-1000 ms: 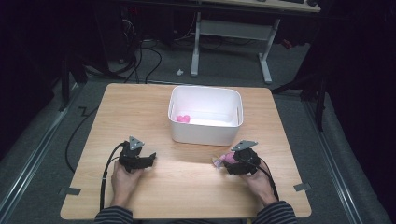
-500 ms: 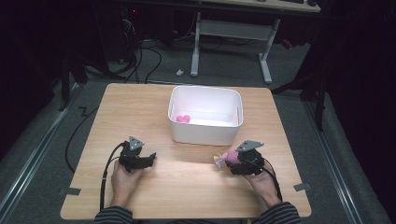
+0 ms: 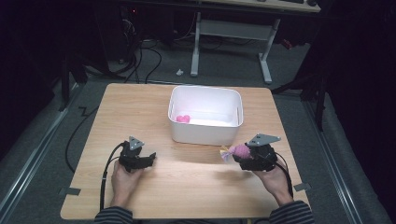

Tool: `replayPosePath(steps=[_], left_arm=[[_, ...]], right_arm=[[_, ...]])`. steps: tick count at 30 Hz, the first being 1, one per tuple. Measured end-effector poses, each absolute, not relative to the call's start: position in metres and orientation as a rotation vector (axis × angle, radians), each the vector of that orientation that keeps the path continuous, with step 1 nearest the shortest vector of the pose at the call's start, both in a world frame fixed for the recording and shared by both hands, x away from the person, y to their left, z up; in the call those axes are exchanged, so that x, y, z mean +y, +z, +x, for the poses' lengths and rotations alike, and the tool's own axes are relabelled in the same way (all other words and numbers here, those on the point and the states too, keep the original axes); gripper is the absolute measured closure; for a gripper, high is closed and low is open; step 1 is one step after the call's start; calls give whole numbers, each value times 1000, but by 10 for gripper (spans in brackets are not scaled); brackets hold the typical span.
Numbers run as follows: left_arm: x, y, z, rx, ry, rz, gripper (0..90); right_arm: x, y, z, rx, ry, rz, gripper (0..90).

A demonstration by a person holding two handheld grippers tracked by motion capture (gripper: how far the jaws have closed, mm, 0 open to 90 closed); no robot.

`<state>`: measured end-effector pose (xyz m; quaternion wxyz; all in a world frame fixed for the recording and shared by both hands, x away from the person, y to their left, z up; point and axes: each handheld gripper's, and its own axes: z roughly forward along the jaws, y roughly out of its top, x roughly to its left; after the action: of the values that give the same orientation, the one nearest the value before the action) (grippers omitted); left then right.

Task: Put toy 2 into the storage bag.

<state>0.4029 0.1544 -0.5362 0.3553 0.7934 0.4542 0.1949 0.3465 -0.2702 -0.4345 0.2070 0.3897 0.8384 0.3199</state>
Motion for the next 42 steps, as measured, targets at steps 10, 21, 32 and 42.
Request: replayPosePath(steps=[10,21,32,42], left_arm=[[155,-536,403,1173,504,2051,256],[155,-536,403,1173,503,2051,256],[155,-536,403,1174,505,2051,258],[154,-536,403,1174,507,2051,258]], right_arm=[[-277,-386,346,2302,951,1014,327],[-272,-340,365,2309,1034,971,326],[-258,-324,383,2319,1009,938,327],[-252,-320,414,2326,1044,971,327]])
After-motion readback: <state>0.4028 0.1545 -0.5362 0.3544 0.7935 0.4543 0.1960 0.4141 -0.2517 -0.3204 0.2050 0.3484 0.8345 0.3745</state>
